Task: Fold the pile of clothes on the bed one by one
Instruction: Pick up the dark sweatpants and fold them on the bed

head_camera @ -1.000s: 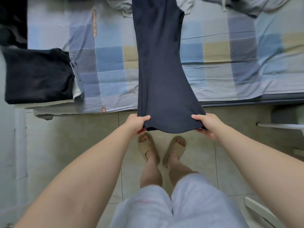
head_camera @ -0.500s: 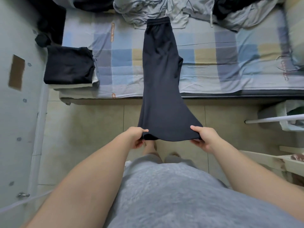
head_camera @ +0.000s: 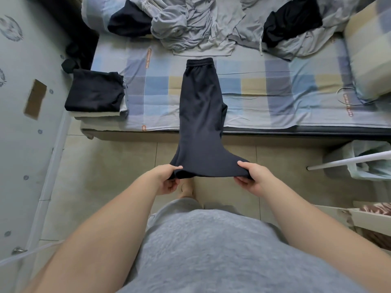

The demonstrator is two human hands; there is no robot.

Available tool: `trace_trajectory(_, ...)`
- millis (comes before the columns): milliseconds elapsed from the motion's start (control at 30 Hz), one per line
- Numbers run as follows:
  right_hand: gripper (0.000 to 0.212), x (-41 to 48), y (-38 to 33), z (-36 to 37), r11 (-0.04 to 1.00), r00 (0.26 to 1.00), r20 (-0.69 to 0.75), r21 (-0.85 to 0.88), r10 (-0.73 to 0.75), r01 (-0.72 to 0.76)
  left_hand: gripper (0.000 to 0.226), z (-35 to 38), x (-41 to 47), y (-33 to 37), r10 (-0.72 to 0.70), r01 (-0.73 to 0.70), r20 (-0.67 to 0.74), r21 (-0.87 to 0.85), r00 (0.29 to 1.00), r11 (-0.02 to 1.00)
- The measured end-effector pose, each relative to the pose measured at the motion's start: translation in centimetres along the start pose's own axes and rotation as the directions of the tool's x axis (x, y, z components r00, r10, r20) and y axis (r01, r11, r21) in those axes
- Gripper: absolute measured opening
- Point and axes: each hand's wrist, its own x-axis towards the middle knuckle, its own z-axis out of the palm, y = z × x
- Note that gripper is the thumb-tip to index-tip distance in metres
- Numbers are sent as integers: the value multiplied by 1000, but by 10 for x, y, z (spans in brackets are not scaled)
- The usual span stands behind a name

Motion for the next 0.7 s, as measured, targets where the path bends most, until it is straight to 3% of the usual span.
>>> trace_trajectory(167,9,2,-52,18,996,997,19,47,-72,71,26,18,-14,53,117,-102,41,-259,992,960)
trace_trajectory(267,8,6,-89,38,991,995,53,114,-79,72,23,27,-16,93,159,-137,27,-375,987,917)
trace_trajectory(500,7,40,-189,106,975,993,79,211,-88,69,23,31,8,214,209,-172,26,-474,978,864)
trace_trajectory(700,8,95,-285,177,966,995,7,242,-98,94,15,28,55,342,173,-146,15,-474,985,868)
